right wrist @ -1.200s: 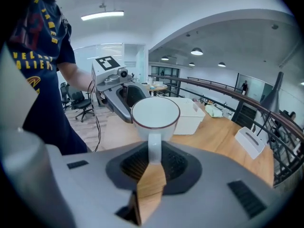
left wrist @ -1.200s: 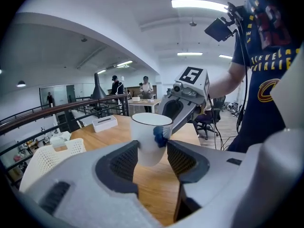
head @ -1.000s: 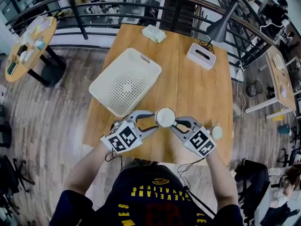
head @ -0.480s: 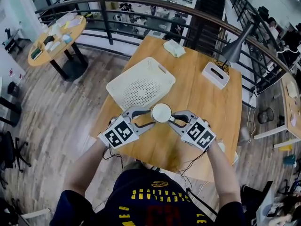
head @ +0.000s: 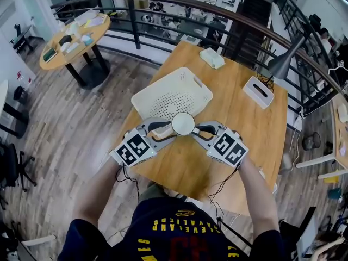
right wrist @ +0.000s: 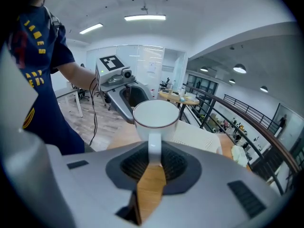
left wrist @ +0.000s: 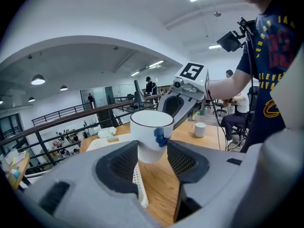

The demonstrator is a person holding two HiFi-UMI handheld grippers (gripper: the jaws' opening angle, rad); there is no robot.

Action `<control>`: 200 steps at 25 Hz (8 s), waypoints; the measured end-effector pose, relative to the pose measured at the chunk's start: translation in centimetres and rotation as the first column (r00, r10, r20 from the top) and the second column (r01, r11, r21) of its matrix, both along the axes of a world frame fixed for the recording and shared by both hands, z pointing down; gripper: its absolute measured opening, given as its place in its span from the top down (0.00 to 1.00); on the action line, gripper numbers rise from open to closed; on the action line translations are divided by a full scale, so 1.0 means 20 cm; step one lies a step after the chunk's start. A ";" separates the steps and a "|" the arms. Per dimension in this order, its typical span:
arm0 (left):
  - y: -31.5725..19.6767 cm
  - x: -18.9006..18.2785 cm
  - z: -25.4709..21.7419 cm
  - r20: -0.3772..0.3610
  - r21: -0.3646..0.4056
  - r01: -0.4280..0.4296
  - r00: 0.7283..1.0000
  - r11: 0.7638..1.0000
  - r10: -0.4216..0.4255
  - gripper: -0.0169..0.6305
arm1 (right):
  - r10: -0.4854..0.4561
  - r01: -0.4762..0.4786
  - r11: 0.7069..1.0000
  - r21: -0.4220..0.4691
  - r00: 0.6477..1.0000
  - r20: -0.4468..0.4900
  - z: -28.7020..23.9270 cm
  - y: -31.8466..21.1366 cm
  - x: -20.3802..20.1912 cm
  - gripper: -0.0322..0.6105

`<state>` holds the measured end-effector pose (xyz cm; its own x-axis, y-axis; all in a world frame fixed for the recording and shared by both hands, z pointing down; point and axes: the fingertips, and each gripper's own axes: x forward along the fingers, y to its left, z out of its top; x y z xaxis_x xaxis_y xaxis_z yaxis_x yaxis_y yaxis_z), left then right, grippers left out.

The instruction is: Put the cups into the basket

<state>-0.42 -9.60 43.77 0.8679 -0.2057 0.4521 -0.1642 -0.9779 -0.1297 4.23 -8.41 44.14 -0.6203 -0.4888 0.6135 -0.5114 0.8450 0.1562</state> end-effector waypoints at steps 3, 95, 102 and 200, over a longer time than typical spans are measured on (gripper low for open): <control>-0.11 -0.05 0.00 -0.006 0.000 -0.010 1.000 1.000 0.010 0.66 | 0.005 -0.005 1.000 0.002 1.000 -0.012 -0.01 -0.11 -0.05 0.84; -0.89 -0.60 0.40 0.012 -0.250 0.271 0.961 0.930 -0.277 0.66 | 0.030 -0.030 0.994 -0.102 1.000 -0.001 0.50 -1.03 -0.42 0.67; -0.68 -0.52 0.26 -0.115 -0.319 0.314 0.924 0.894 -0.366 0.67 | 0.222 -0.222 0.975 -0.019 0.959 0.174 0.24 -0.81 -0.25 0.75; 1.31 1.55 0.88 0.096 -0.370 -0.446 0.854 0.815 0.511 0.55 | 0.974 -0.898 0.220 -0.380 0.176 0.146 0.87 1.59 1.53 0.59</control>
<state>30.56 16.63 61.34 0.7122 0.3995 0.5772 0.3304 -0.9163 0.2264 34.80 23.31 61.45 0.0832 -0.7503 0.6558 -0.9122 -0.3223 -0.2530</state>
